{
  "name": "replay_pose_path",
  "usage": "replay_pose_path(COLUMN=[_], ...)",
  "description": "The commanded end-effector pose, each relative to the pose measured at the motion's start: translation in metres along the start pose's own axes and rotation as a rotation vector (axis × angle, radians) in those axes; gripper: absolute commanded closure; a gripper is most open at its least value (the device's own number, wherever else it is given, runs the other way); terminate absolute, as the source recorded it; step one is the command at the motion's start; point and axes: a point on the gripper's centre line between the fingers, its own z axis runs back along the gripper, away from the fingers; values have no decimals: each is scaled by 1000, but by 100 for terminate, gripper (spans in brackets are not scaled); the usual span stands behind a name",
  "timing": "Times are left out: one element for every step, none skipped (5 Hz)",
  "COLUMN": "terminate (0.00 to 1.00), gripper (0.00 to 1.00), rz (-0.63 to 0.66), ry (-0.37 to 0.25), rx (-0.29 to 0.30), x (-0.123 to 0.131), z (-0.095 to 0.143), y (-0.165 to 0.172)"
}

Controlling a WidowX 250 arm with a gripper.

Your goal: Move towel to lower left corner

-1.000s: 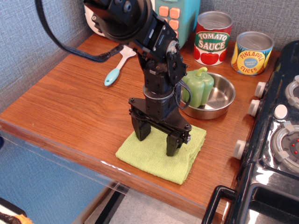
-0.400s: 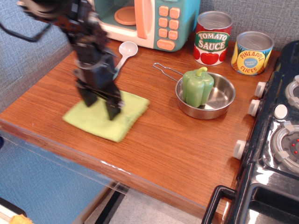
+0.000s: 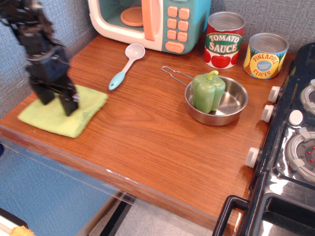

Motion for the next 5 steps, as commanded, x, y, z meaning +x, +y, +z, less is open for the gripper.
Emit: replay_pose_path(terminate=[0,0,0,0,0], gripper=[0,0,0,0,0], rz=[-102,-164,-144,-27,20], ry=[-8,-87,-143,-102,-70], rx=[-60,-63,11,26,7], x=[1,9,20,20,17], z=[11,48,89,106,105], y=[23,5,0,5,6])
